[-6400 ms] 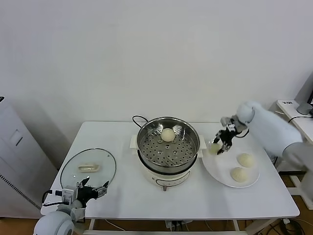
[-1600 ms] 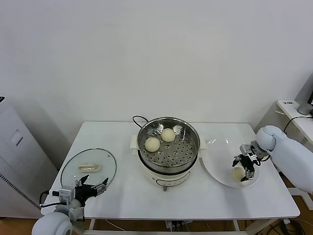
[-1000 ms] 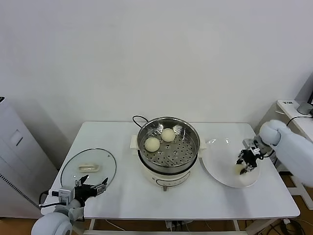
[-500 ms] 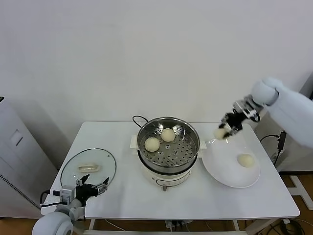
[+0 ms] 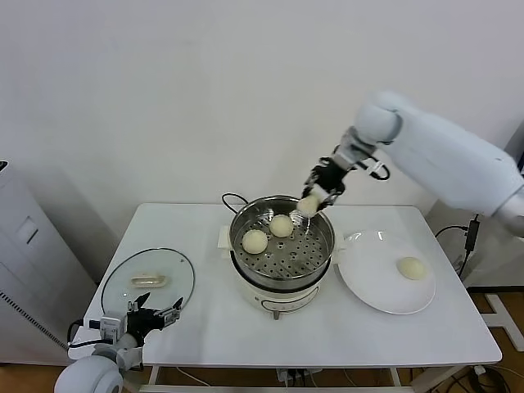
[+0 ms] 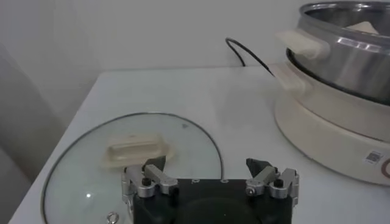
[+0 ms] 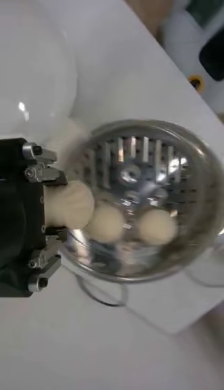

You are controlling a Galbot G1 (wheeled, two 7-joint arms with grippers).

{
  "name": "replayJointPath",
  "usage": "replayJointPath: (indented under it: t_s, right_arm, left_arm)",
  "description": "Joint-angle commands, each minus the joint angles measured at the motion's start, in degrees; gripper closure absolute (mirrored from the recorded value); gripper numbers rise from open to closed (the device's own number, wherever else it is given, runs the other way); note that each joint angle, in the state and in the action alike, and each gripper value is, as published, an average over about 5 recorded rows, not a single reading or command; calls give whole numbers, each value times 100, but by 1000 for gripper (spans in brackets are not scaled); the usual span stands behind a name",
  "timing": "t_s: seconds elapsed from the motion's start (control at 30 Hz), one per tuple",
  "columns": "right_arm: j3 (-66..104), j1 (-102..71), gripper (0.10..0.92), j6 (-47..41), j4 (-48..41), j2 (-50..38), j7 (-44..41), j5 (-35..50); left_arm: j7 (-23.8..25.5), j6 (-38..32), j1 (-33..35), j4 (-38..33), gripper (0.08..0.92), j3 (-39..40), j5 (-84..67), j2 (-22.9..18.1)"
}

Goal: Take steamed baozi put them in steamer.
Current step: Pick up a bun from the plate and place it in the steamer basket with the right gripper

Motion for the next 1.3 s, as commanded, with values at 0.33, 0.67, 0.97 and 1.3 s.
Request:
replayJointPath:
  t_s: [0.33, 0.67, 0.97, 1.3]
  right_arm:
    - [-287, -638, 601, 1263, 989, 480, -9, -842]
    - [-169, -1174, 594, 1566, 1138, 495, -79, -1465]
    - [160, -1614, 541, 1741, 988, 532, -102, -2005]
    - [687, -1373, 284, 1617, 659, 436, -173, -2016]
  left_arm:
    - [6, -23, 12, 5, 177, 23, 58, -35]
    - [8, -34, 31, -2, 177, 3, 57, -26]
    - [9, -33, 32, 3, 177, 5, 56, -14]
    - [10, -30, 39, -12, 177, -12, 54, -8]
